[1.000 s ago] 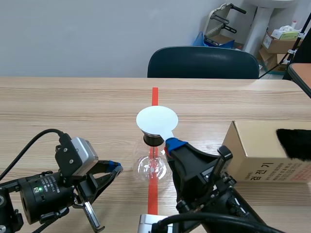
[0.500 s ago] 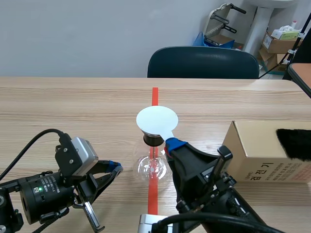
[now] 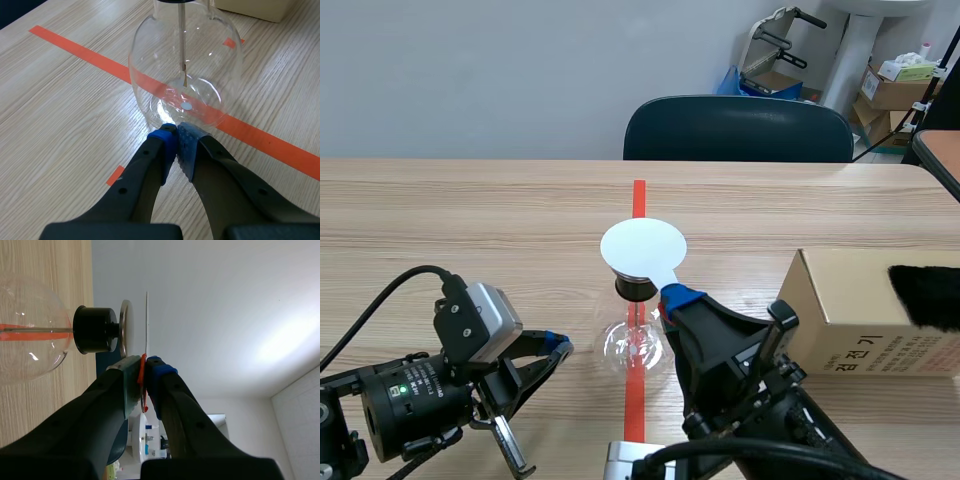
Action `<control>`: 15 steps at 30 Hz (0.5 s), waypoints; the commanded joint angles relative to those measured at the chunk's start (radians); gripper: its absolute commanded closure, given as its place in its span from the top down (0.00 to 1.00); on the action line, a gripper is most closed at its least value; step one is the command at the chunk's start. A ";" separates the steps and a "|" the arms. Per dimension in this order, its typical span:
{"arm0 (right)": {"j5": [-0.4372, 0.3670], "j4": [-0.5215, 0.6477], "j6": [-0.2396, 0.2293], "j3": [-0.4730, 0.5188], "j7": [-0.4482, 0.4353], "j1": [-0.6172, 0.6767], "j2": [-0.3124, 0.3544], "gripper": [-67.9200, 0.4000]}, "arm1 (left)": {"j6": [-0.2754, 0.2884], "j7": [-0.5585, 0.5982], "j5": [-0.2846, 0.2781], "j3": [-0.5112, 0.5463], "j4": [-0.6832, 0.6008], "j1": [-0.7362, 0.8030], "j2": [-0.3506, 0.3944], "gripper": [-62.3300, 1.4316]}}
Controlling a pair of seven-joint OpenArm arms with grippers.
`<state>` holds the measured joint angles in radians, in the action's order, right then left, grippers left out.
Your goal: Do the electroscope experiment
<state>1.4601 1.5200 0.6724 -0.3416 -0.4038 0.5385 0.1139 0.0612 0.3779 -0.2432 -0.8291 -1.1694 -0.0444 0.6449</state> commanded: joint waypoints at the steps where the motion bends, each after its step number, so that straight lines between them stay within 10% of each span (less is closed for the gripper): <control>1: 0.001 0.007 0.007 0.006 0.000 -0.004 0.011 0.03 | 0.005 0.014 0.000 -0.003 -0.021 0.003 -0.016 0.04; 15: 0.001 0.007 0.007 0.006 0.000 -0.004 0.011 0.03 | -0.015 0.018 0.048 -0.001 -0.021 0.010 -0.101 0.04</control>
<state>1.4601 1.5200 0.6724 -0.3416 -0.4038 0.5385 0.1139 0.0525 0.3786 -0.1970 -0.8291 -1.1694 -0.0410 0.5442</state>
